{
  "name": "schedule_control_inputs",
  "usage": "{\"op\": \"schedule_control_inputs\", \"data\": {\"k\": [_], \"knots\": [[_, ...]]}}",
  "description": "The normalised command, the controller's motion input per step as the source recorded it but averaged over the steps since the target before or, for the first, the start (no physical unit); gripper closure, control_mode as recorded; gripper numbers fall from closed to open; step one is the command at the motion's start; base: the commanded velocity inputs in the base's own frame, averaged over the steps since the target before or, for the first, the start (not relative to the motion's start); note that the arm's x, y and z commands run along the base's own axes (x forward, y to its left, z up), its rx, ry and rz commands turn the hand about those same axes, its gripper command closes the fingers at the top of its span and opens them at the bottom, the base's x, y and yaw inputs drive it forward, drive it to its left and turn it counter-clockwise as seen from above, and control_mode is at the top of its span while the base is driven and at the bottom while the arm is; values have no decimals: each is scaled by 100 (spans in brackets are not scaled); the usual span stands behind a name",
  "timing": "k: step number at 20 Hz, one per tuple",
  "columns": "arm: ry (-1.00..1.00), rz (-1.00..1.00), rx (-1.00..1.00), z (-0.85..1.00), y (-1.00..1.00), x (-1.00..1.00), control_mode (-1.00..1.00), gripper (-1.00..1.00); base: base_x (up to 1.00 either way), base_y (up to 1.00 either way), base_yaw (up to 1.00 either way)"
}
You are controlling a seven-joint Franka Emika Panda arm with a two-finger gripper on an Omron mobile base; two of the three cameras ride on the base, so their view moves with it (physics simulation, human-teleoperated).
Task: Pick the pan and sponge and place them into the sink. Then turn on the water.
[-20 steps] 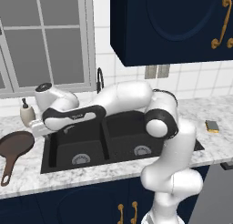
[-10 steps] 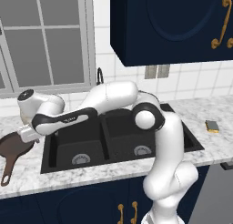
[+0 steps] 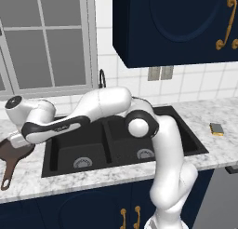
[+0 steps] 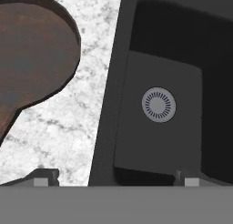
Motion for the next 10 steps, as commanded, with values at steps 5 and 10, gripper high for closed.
{"op": "schedule_control_inputs", "data": {"k": [5,10], "knots": [[-1,-1,19,-21,15,-1,-100,-100,0,0,0],[2,0,20,-9,3,-15,-100,-100,0,0,0]]}}
